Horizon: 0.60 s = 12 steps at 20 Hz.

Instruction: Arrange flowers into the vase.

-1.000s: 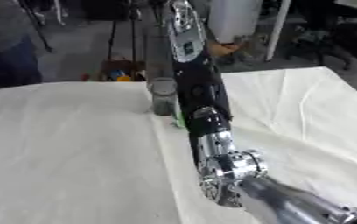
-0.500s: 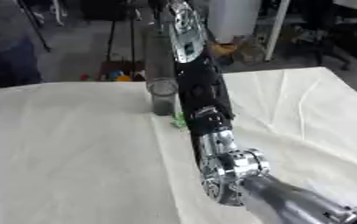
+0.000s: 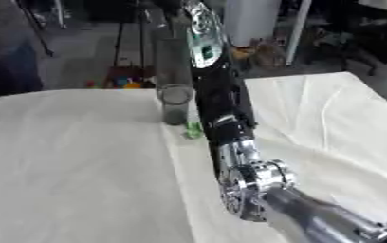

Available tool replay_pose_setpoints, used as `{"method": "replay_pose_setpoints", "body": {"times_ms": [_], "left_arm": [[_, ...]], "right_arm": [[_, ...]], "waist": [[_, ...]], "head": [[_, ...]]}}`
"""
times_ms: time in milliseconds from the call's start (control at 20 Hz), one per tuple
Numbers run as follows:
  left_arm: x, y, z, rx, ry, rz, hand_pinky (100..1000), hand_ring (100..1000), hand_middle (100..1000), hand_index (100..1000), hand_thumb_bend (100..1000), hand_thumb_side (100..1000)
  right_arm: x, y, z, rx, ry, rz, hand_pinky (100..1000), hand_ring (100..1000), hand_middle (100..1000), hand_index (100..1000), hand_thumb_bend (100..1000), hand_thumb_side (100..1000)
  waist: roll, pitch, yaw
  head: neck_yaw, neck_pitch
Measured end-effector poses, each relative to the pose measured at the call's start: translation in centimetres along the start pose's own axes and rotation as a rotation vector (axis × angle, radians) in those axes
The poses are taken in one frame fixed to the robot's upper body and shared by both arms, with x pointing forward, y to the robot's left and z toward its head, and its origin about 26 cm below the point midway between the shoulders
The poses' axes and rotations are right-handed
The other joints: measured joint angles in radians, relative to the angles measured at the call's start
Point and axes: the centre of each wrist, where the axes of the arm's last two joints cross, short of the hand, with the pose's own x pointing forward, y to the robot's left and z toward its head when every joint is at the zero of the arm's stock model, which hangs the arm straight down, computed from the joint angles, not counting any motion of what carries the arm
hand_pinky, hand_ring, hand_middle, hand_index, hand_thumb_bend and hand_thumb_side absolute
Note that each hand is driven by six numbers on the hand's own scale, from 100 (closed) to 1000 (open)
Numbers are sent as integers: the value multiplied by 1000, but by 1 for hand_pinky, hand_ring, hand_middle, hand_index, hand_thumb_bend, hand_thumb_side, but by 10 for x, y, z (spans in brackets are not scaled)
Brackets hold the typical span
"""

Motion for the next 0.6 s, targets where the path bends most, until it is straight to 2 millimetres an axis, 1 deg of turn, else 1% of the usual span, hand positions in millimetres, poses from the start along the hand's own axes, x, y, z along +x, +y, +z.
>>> {"method": "replay_pose_setpoints", "body": {"times_ms": [400, 600], "left_arm": [[0, 0, 0, 0, 0, 0, 591, 668, 743, 818, 758, 838], [0, 0, 0, 0, 1, 0, 591, 669, 743, 818, 758, 838]], "right_arm": [[0, -1, 0, 10, 5, 15, 821, 862, 787, 466, 100, 646], [-2, 0, 0, 21, 11, 21, 824, 864, 793, 498, 100, 671]], "waist": [[0, 0, 0], [0, 0, -1]], "head": [[0, 0], [0, 0]]}}
